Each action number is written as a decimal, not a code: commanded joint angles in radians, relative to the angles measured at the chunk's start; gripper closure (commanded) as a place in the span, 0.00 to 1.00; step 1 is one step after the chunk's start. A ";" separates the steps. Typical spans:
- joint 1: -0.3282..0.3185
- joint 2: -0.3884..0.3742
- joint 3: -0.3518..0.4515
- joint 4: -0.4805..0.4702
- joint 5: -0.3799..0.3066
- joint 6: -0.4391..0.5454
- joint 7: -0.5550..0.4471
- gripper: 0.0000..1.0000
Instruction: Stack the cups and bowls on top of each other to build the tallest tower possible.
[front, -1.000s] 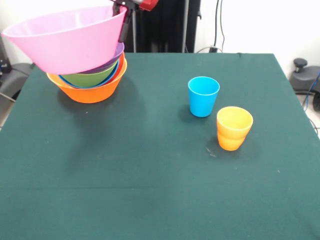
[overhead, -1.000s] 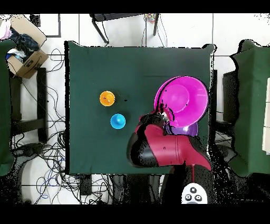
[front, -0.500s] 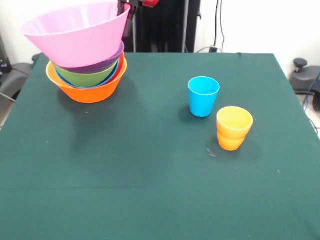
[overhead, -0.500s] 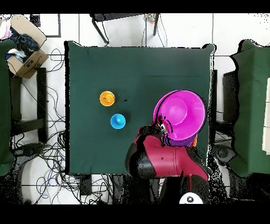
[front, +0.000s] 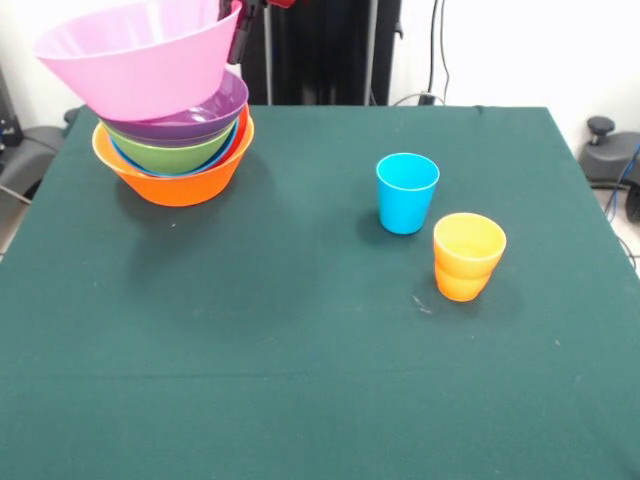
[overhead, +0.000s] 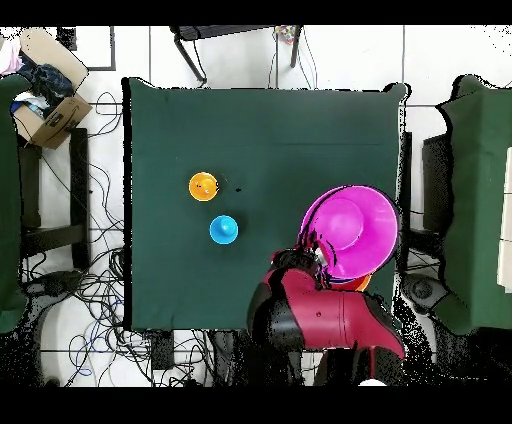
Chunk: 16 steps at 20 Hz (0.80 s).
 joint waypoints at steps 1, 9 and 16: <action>0.067 0.068 -0.038 0.014 0.011 -0.082 0.189 1.00; 0.141 0.095 -0.096 0.025 0.056 -0.110 0.221 1.00; 0.110 0.106 -0.073 0.037 0.048 -0.134 0.211 1.00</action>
